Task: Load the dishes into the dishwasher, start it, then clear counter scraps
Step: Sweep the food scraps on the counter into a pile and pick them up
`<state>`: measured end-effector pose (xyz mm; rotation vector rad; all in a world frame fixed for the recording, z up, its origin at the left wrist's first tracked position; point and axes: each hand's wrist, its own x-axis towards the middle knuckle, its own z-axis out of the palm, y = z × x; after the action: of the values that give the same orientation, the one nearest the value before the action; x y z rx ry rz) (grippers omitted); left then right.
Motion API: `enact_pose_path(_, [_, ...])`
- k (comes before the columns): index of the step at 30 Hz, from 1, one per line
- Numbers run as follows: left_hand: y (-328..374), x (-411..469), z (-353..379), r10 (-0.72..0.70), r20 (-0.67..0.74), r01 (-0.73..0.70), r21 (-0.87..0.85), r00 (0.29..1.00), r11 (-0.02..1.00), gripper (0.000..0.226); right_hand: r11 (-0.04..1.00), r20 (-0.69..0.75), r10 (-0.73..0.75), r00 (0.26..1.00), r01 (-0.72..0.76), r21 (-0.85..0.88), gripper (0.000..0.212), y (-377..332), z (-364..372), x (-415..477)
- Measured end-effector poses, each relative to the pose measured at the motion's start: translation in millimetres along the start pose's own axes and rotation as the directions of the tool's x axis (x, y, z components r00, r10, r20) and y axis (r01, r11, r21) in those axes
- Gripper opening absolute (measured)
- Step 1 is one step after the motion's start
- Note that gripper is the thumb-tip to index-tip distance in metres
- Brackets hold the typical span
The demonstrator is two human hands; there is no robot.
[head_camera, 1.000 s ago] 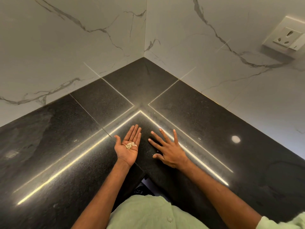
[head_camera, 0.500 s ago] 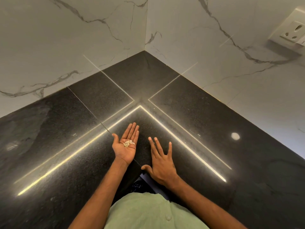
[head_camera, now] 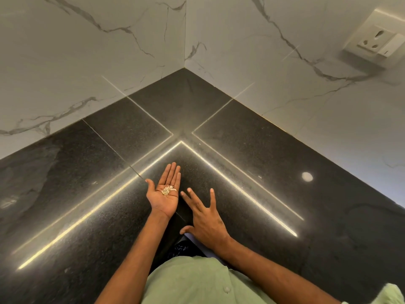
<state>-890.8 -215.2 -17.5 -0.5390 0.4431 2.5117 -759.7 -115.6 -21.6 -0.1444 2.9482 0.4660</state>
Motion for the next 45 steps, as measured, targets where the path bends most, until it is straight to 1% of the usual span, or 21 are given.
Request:
enact_pose_path(3, [-0.5, 2.0, 2.0, 0.001, 0.005, -0.001, -0.001, 1.000, 1.000, 0.079, 0.998, -0.001, -0.046, 0.999, 0.046, -0.031, 0.091, 1.0, 0.4, -4.0])
enact_pose_path(6, [0.8, 1.7, 1.5, 0.003, 0.009, -0.003, -0.013, 1.000, 1.000, 0.079, 0.999, 0.044, -0.031, 0.999, 0.031, -0.009, 0.089, -2.8, -3.6, -2.5])
enact_pose_path(8, [1.9, 1.3, 1.0, 0.001, 0.003, -0.001, -0.007, 1.000, 1.000, 0.079, 0.991, 0.049, 0.006, 0.999, -0.013, 0.132, 0.088, 0.0, -11.1, -3.3])
enact_pose_path(9, [1.7, 1.4, 0.8, -0.003, 0.002, 0.003, 0.001, 1.000, 1.000, 0.079, 0.963, 0.026, 0.034, 0.999, -0.040, 0.267, 0.085, 5.2, -16.7, -2.9])
enact_pose_path(10, [1.0, 0.9, 0.6, -0.007, -0.002, 0.007, 0.005, 1.000, 1.000, 0.078, 0.890, 0.025, 0.079, 0.997, -0.082, 0.448, 0.080, 12.4, -23.3, -0.3])
enact_pose_path(11, [0.0, 0.5, 0.3, -0.010, -0.012, 0.010, 0.001, 1.000, 1.000, 0.078, 0.759, 0.057, 0.137, 0.989, -0.141, 0.636, 0.072, 21.4, -34.6, 3.5])
enact_pose_path(12, [-0.6, 0.2, -0.4, -0.014, -0.017, 0.014, -0.005, 1.000, 1.000, 0.078, 0.582, 0.100, 0.194, 0.976, -0.197, 0.789, 0.063, 29.5, -45.9, 9.7])
enact_pose_path(13, [-1.7, -0.1, -1.2, -0.022, -0.014, 0.022, -0.008, 1.000, 1.000, 0.078, 0.401, 0.125, 0.255, 0.959, -0.222, 0.889, 0.055, 36.3, -56.8, 16.9])
enact_pose_path(14, [-3.1, -0.4, -1.8, -0.030, -0.009, 0.030, -0.011, 1.000, 0.999, 0.078, 0.262, 0.119, 0.320, 0.940, -0.209, 0.942, 0.047, 40.8, -64.4, 26.2])
enact_pose_path(15, [-5.0, -0.9, -2.0, -0.037, -0.010, 0.036, -0.005, 0.999, 0.999, 0.079, 0.214, 0.084, 0.368, 0.926, -0.172, 0.962, 0.041, 43.2, -71.2, 36.3])
enact_pose_path(16, [-7.4, -2.1, -1.7, -0.041, -0.012, 0.041, 0.009, 0.999, 0.999, 0.080, 0.262, 0.025, 0.386, 0.922, -0.136, 0.955, 0.037, 43.9, -76.0, 46.2])
enact_pose_path(19, [-14.2, -6.5, 0.4, -0.087, -0.003, 0.087, 0.039, 0.996, 0.995, 0.076, 0.618, -0.130, 0.288, 0.949, -0.081, 0.782, 0.027, 38.2, -82.5, 65.5])
enact_pose_path(20, [-15.8, -8.6, 2.8, -0.100, 0.003, 0.100, 0.043, 0.995, 0.994, 0.074, 0.707, -0.152, 0.250, 0.956, -0.073, 0.703, 0.023, 35.6, -84.0, 67.7])
enact_pose_path(21, [-16.6, -10.6, 4.9, -0.111, 0.008, 0.110, 0.047, 0.994, 0.993, 0.072, 0.759, -0.165, 0.229, 0.959, -0.070, 0.647, 0.019, 32.9, -86.2, 67.9])
enact_pose_path(24, [-12.9, -15.2, 7.2, -0.120, 0.013, 0.120, 0.001, 0.993, 0.993, 0.065, 0.817, -0.238, 0.246, 0.939, -0.069, 0.573, 0.016, 24.7, -79.2, 65.7])
enact_pose_path(29, [-10.1, -14.0, 3.0, -0.103, 0.016, 0.103, 0.031, 0.995, 0.994, 0.066, 0.787, -0.338, 0.225, 0.914, 0.034, 0.616, 0.022, 25.7, -58.5, 50.2])
enact_pose_path(35, [-18.5, -14.5, 2.3, -0.143, 0.038, 0.141, 0.055, 0.989, 0.988, 0.067, 0.809, -0.420, 0.291, 0.860, 0.013, 0.587, 0.012, 25.7, -53.7, 47.2])
enact_pose_path(39, [-19.3, -15.0, 3.4, -0.166, 0.069, 0.164, 0.036, 0.984, 0.986, 0.066, 0.771, -0.403, 0.280, 0.871, 0.046, 0.635, 0.031, 33.3, -57.1, 37.7])
enact_pose_path(42, [-8.4, -13.0, 0.8, -0.119, 0.077, 0.121, -0.022, 0.990, 0.992, 0.067, 0.689, -0.206, 0.396, 0.895, -0.142, 0.711, 0.054, 58.8, -38.4, 11.9])
enact_pose_path(44, [2.1, -12.4, -2.3, -0.082, 0.073, 0.086, -0.057, 0.994, 0.995, 0.068, 0.629, 0.001, 0.516, 0.857, -0.379, 0.679, 0.071, 80.5, -6.5, -17.3])
enact_pose_path(45, [6.7, -12.8, -3.8, -0.069, 0.077, 0.074, -0.066, 0.995, 0.995, 0.068, 0.589, 0.123, 0.569, 0.813, -0.507, 0.629, 0.079, 89.6, 11.2, -34.0])
